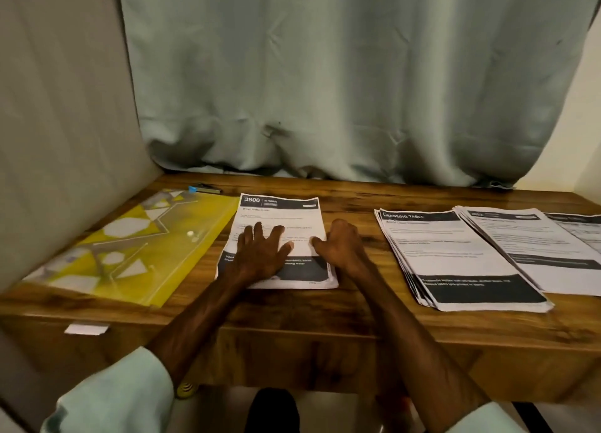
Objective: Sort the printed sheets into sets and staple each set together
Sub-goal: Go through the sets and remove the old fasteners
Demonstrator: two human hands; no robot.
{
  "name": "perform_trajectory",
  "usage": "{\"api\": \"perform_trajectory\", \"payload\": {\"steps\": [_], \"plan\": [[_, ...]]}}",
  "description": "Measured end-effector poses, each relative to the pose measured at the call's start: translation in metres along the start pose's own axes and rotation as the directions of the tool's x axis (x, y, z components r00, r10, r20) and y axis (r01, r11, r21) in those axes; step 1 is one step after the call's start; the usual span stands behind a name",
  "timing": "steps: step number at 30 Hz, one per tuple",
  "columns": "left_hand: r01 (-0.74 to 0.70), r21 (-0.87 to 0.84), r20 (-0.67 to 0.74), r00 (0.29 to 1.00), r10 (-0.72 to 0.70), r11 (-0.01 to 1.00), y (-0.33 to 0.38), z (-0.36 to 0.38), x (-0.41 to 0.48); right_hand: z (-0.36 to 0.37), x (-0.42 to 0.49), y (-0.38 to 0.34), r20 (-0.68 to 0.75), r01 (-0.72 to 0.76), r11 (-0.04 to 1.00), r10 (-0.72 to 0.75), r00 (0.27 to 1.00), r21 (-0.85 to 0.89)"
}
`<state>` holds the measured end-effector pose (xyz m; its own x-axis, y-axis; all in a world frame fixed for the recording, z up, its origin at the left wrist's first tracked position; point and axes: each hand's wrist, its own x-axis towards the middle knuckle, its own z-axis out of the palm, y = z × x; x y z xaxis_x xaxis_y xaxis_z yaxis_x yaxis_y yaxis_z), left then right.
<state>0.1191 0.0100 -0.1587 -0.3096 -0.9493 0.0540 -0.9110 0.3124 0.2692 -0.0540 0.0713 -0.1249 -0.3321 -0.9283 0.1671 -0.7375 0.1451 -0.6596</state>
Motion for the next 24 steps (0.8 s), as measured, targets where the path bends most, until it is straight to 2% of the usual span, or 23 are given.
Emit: {"api": "perform_trajectory", "payload": {"steps": [2,4,7,10,12,16,18,20,22,24], "plan": [[-0.022,0.01,-0.032,0.999,0.023,1.0,-0.002,0.009,-0.003,-0.004,0.003,-0.008,0.014,-0.02,0.999,0.021,1.0,-0.046],[-0.042,0.03,-0.046,0.998,0.044,0.999,-0.001,0.012,-0.004,-0.012,0.005,-0.017,0.062,-0.064,0.998,0.065,0.996,-0.023],[-0.065,0.078,-0.076,0.995,0.071,0.995,-0.002,0.015,-0.006,-0.017,0.019,-0.02,0.147,-0.176,0.968,0.151,0.978,0.176],[-0.073,0.087,-0.094,0.992,0.082,0.994,-0.003,0.018,-0.006,-0.018,0.03,-0.019,0.312,-0.326,0.871,0.215,0.925,0.368],[-0.065,0.082,-0.091,0.993,0.073,0.994,-0.003,0.018,-0.005,-0.02,0.03,-0.021,0.39,-0.388,0.828,0.228,0.892,0.404],[-0.068,0.045,-0.091,0.993,0.072,0.997,-0.002,0.018,-0.003,-0.009,0.032,-0.02,0.31,-0.322,0.838,0.195,0.931,0.44],[-0.063,-0.053,-0.115,0.992,0.057,0.997,-0.004,0.017,-0.001,0.0,0.032,-0.018,0.251,-0.3,0.848,0.205,0.946,0.436],[-0.064,-0.177,-0.211,0.977,0.025,0.982,-0.008,0.013,0.002,0.003,0.031,-0.013,0.215,-0.278,0.836,0.196,0.957,0.472],[-0.096,-0.282,-0.382,0.924,-0.02,0.955,-0.013,0.004,0.005,-0.003,0.028,-0.005,0.163,-0.231,0.822,0.17,0.972,0.52],[-0.118,-0.456,-0.456,0.882,-0.118,0.882,-0.017,-0.009,0.011,-0.017,0.025,0.003,0.079,-0.154,0.797,0.133,0.988,0.584]]}}
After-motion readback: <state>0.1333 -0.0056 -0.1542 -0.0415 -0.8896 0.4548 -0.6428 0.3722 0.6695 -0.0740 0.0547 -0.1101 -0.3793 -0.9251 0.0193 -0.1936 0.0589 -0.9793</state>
